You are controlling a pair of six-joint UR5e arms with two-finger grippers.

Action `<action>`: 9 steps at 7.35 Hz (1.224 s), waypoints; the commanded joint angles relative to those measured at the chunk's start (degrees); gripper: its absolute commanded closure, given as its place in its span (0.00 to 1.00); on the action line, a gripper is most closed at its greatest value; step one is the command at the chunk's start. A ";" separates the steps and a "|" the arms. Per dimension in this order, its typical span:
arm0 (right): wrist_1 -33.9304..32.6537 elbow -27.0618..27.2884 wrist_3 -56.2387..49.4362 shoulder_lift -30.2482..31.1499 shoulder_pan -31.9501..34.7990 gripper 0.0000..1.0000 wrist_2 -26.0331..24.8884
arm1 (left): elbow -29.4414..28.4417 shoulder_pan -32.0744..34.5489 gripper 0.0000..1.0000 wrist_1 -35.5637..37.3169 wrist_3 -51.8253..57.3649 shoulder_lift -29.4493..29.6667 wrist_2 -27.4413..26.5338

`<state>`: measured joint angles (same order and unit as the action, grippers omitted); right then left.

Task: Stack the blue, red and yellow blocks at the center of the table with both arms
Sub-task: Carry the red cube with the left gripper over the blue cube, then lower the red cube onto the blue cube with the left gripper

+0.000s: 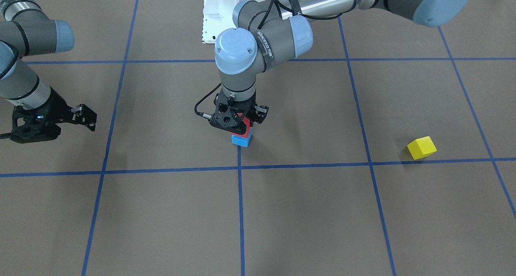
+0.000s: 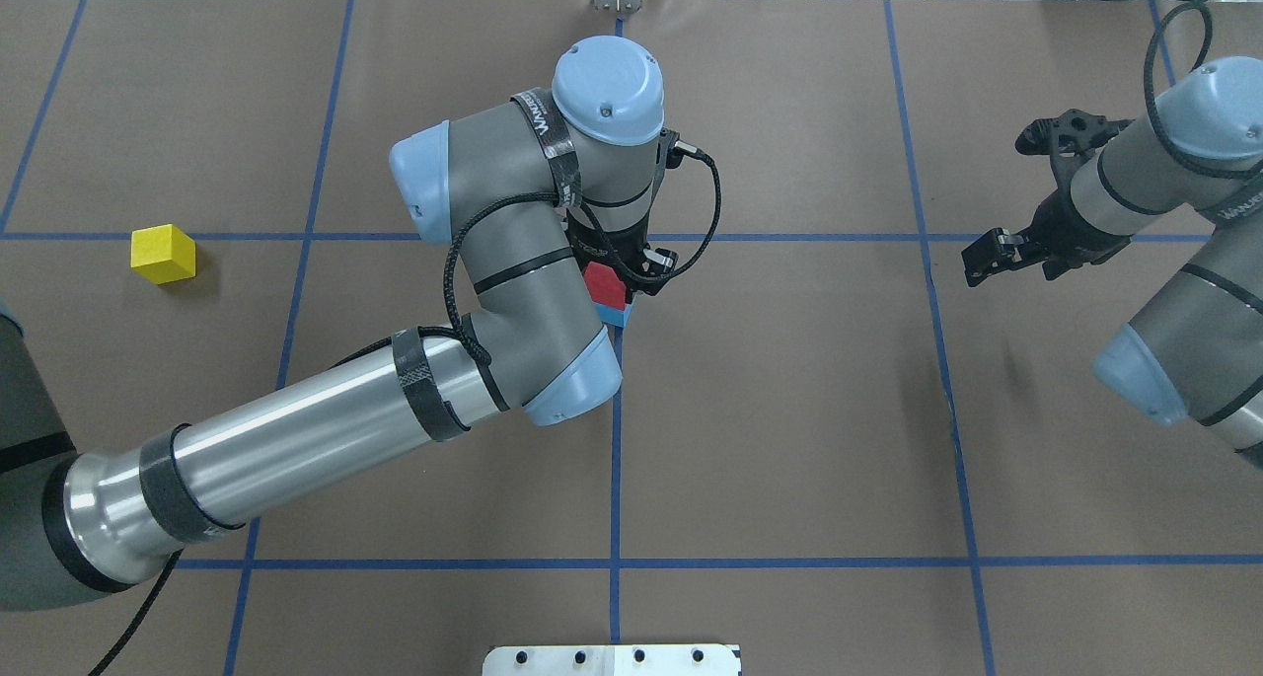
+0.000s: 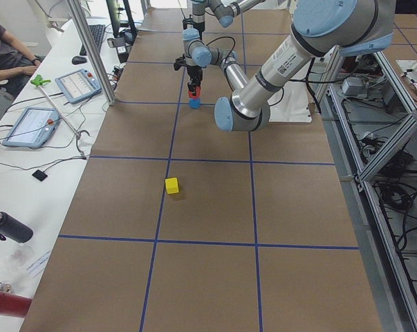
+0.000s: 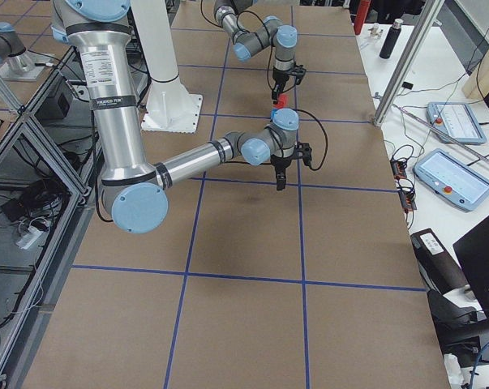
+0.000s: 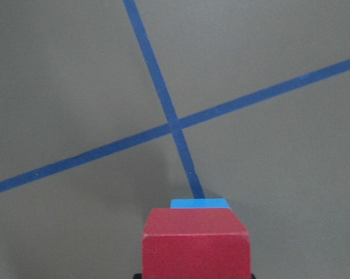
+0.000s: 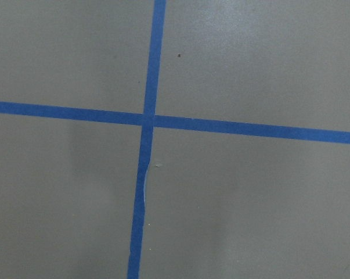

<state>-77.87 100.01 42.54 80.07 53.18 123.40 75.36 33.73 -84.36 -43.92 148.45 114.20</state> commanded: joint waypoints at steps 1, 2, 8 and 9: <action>0.00 -0.07 0.00 0.00 0.00 0.00 0.00 | -0.30 -0.33 1.00 -0.10 -0.02 0.00 0.06; 0.00 -0.07 0.00 0.00 0.00 0.00 0.00 | -0.30 -0.33 1.00 -0.11 0.06 0.00 -0.03; 0.00 -0.07 0.00 -0.09 0.00 0.00 0.00 | -0.83 -0.33 1.00 -0.81 0.86 0.00 -0.38; 0.09 0.10 0.00 -0.09 0.00 0.00 0.00 | -0.83 -0.24 1.00 -0.90 0.86 0.00 -0.38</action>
<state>-77.85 99.96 42.54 79.98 53.17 123.40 74.57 33.41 -85.18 -43.07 148.45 113.82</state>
